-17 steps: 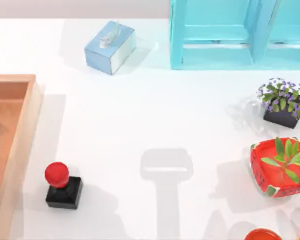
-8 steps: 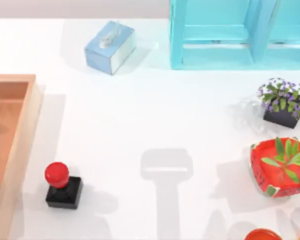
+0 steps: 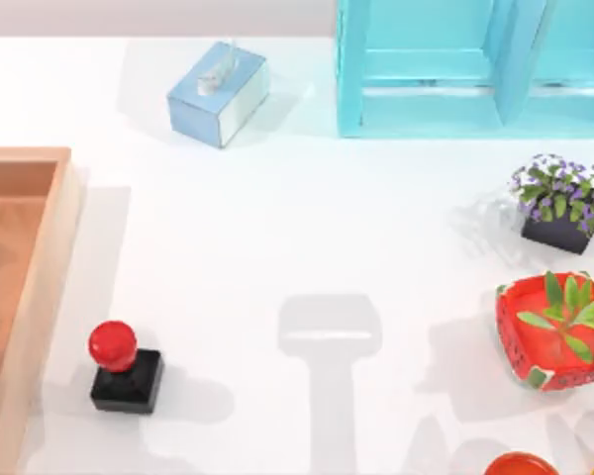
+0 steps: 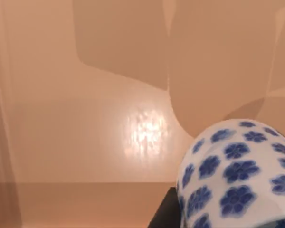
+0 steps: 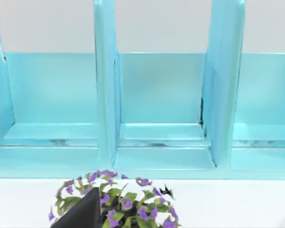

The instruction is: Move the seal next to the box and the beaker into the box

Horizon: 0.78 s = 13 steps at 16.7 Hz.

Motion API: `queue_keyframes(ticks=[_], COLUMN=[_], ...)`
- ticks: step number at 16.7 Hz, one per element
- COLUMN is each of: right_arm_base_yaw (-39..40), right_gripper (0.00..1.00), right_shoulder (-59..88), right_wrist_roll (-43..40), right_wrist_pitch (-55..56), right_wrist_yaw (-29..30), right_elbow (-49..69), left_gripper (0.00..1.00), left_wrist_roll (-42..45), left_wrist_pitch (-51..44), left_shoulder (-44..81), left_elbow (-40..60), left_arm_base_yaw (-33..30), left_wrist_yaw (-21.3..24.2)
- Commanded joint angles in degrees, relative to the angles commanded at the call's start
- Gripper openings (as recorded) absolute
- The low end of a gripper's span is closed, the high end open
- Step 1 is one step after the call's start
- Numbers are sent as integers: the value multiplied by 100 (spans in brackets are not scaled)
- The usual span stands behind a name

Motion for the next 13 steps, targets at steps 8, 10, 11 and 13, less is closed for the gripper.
queue_keyframes(ticks=[8,10,11,13], right_arm_base_yaw=[0,0,0,0], right_gripper=[100,100,100,100], right_shoulder=[0,0,0,0], right_wrist_roll=[0,0,0,0], right_wrist_pitch=[0,0,0,0], right_wrist_yaw=[0,0,0,0], right_elbow=[0,0,0,0], left_gripper=[30,45,53,68], left_wrist_roll=[0,0,0,0], left_wrist_pitch=[12,12,12,12], left_shoulder=[11,11,11,11], left_elbow=[-11,-11,-11,-11], left_arm_base_yaw=[8,8,8,8], left_wrist_yaw=[1,1,1,1])
